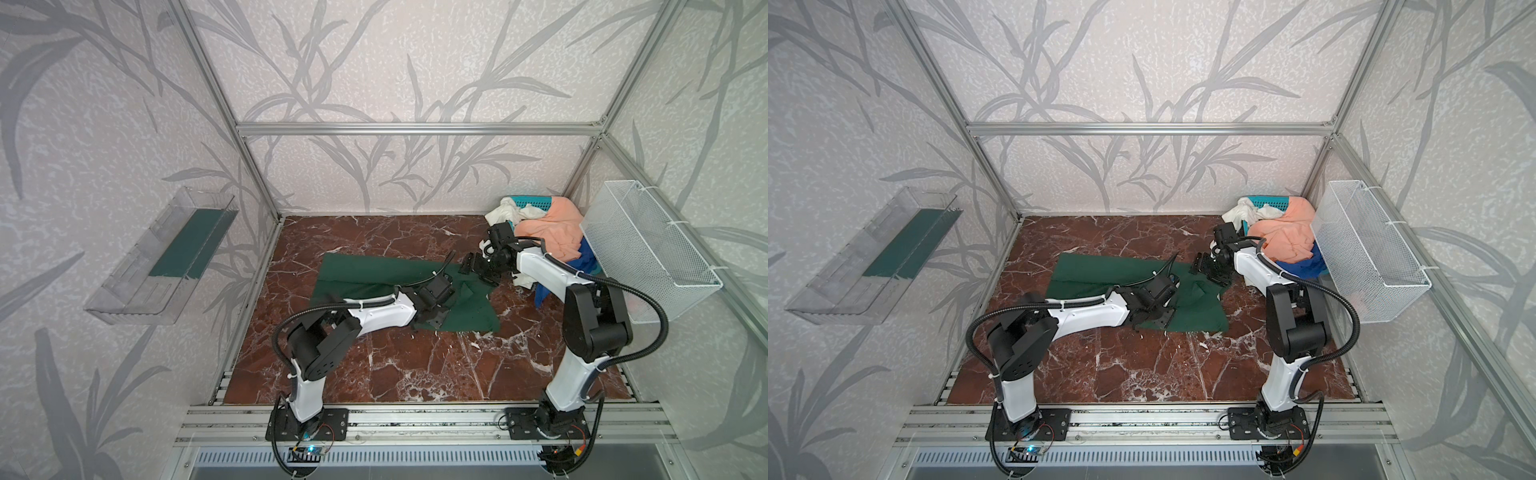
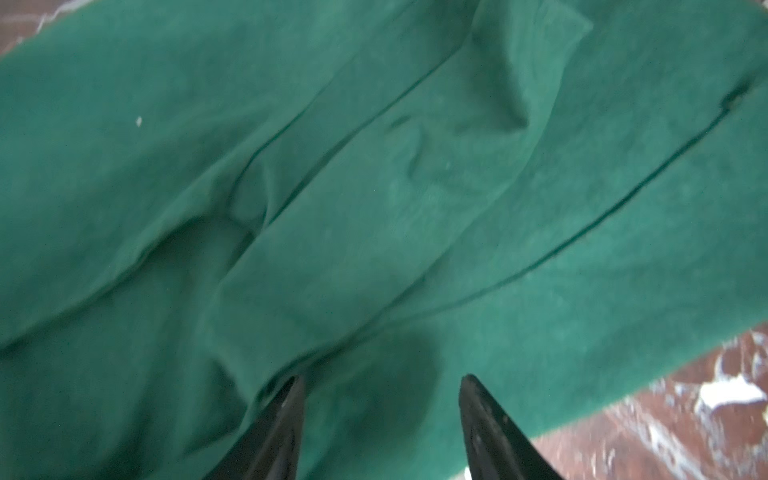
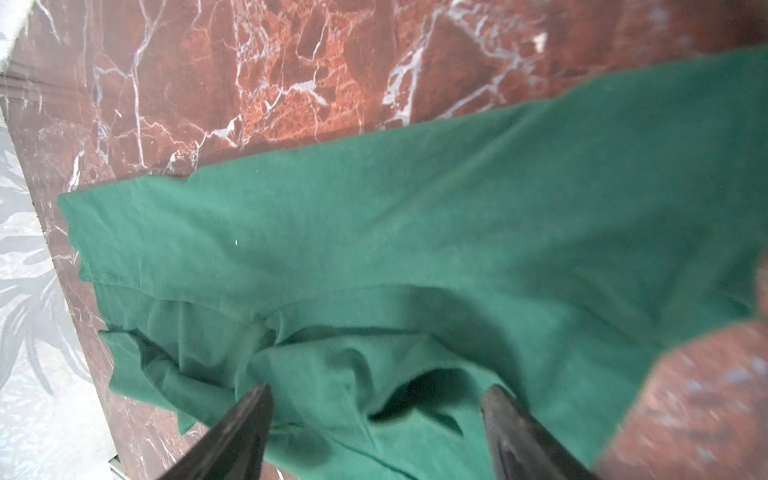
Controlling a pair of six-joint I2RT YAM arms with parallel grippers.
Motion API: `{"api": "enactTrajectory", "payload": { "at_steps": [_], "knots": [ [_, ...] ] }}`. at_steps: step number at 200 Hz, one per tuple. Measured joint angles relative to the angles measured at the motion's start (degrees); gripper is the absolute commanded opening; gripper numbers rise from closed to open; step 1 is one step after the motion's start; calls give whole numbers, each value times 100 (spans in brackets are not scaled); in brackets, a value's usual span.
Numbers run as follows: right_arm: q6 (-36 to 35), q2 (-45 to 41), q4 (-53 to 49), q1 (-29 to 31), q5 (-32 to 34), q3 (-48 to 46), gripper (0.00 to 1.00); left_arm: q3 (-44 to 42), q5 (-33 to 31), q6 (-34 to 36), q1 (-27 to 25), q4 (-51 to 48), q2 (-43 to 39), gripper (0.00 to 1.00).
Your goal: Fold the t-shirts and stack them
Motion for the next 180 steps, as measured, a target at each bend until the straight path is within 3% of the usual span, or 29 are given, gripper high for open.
{"api": "enactTrajectory", "payload": {
  "at_steps": [64,165,180],
  "knots": [
    [225,-1561,116,-326,127,-1740,75,857,-310,192,-4,-127,772,61],
    [439,-1838,592,-509,-160,-3414,51,1803,-651,479,-4,-258,1519,59],
    [452,-1797,658,-509,-151,-3414,42,1926,-695,483,-4,-256,1600,51]
  ]
}}
